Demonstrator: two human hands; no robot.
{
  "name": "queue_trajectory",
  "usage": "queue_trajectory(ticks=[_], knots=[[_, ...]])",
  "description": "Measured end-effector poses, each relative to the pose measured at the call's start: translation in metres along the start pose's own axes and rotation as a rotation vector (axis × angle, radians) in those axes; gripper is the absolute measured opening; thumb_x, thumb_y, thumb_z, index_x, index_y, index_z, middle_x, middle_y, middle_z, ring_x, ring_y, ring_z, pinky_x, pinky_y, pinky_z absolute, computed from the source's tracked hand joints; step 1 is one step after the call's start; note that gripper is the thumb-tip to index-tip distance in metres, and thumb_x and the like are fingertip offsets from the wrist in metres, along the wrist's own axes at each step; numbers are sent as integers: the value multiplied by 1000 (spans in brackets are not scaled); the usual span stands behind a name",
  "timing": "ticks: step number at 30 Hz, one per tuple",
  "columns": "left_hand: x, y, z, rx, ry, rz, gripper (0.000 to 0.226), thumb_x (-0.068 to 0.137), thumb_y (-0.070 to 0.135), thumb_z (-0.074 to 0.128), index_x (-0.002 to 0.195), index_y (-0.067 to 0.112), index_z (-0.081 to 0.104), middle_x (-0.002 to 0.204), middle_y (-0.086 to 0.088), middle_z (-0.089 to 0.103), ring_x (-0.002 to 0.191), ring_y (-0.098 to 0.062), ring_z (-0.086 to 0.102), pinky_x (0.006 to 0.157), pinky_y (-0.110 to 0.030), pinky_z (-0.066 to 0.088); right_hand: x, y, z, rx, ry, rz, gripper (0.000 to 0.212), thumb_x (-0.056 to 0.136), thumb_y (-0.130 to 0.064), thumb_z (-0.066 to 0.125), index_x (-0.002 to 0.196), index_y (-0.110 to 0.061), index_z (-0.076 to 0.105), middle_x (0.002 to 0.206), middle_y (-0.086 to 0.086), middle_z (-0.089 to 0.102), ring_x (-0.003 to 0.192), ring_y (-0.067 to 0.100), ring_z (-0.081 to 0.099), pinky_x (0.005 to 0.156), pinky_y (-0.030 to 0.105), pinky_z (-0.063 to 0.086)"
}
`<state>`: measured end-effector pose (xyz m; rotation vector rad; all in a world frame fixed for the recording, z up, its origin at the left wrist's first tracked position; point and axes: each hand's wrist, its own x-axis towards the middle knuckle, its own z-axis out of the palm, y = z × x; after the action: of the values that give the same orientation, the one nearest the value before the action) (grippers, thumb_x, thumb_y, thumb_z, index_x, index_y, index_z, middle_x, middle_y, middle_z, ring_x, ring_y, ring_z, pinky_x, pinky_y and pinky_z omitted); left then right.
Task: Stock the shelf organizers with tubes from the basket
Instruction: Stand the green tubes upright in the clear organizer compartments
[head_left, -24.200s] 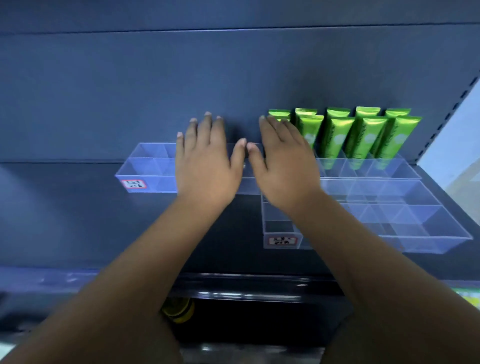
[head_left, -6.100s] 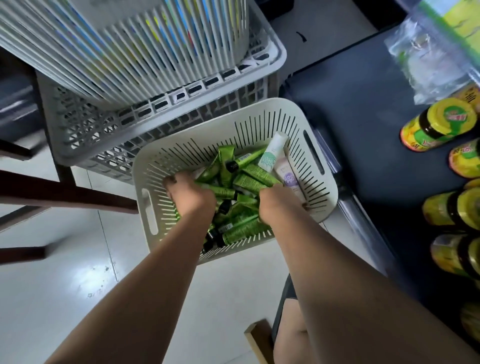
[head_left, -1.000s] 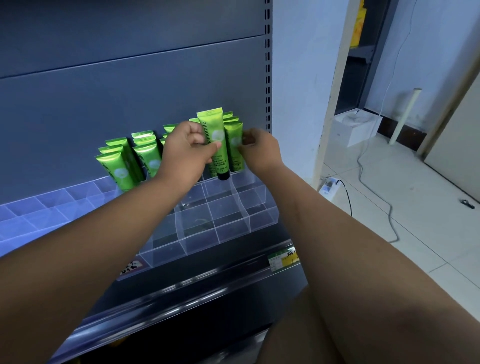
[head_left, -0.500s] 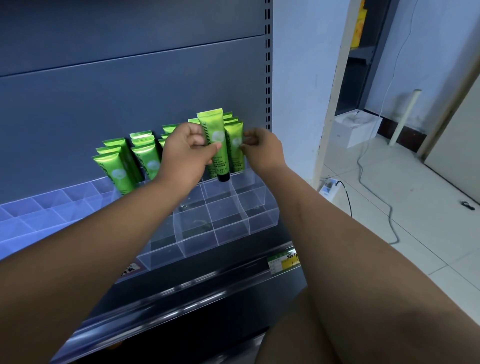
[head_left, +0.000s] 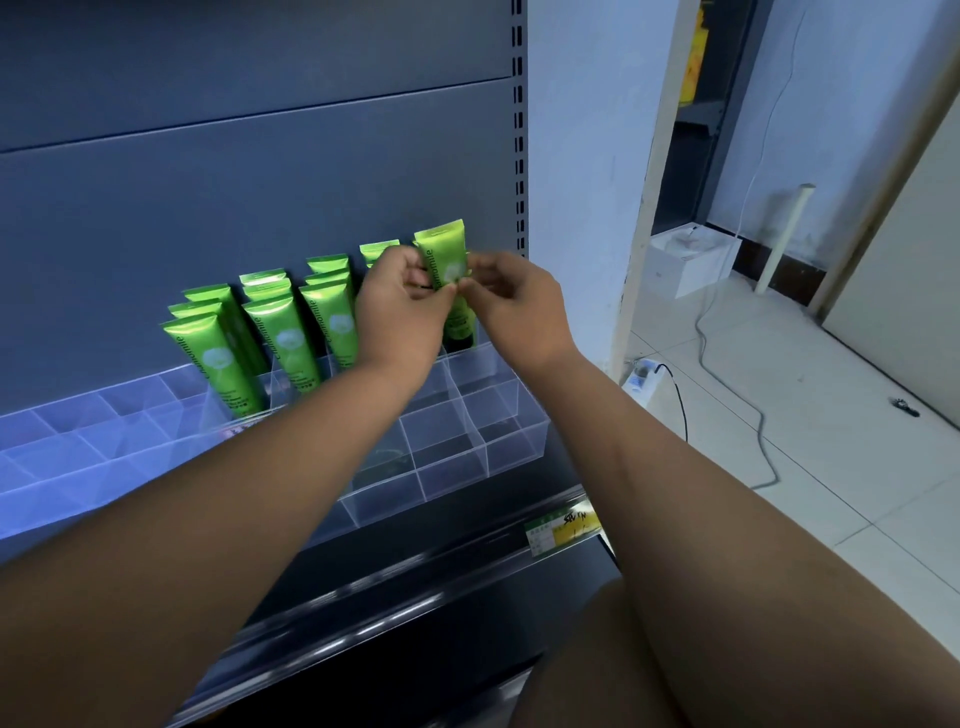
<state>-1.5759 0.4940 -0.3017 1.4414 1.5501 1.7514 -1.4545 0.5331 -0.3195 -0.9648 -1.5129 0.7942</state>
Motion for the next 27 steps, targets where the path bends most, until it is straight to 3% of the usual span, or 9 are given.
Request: queue_trajectory(ticks=[6, 11, 16, 21, 24, 27], knots=[[-3, -17, 9, 41, -48, -49, 25, 85, 7, 78, 94, 24, 62, 90, 2, 62, 95, -29, 67, 86, -53, 59, -1, 15, -9, -35, -6, 43, 17, 87, -16, 66, 99, -19, 78, 87, -2, 77, 85, 18, 73, 83, 47, 60], [-3, -30, 4, 87, -57, -70, 27, 86, 6, 77, 102, 21, 62, 90, 4, 63, 90, -23, 66, 86, -51, 59, 0, 25, -6, -98, -35, 101, 16, 89, -15, 70, 103, -13, 76, 88, 1, 76, 85, 17, 73, 86, 43, 60], [-3, -33, 4, 115, -68, -63, 25, 87, 7, 78, 99, 20, 61, 92, 0, 66, 93, -25, 68, 86, -50, 59, 1, 28, -5, -175, -13, 88, 17, 91, -18, 71, 106, -14, 76, 90, -4, 74, 82, 6, 67, 75, 19, 51], [-1, -34, 3, 141, -72, -59, 24, 87, 8, 77, 98, 21, 62, 91, 1, 66, 90, -24, 68, 86, -48, 60, 0, 28, -4, -153, -6, 103, 15, 90, -19, 71, 103, -15, 75, 89, -4, 74, 85, 10, 70, 80, 26, 57], [0, -36, 2, 156, -59, -62, 20, 86, 7, 77, 97, 19, 65, 90, 1, 69, 88, -24, 70, 86, -47, 60, -2, 27, -3, -171, 4, 93, 12, 91, -18, 71, 102, -17, 74, 85, -8, 70, 80, 6, 66, 71, 15, 50], [1, -38, 1, 162, -42, -69, 18, 85, 7, 77, 93, 20, 68, 90, -1, 72, 87, -24, 72, 84, -47, 61, -2, 26, -3, -174, 5, 91, 12, 91, -16, 70, 103, -16, 73, 84, -8, 69, 83, 9, 67, 71, 15, 49]])
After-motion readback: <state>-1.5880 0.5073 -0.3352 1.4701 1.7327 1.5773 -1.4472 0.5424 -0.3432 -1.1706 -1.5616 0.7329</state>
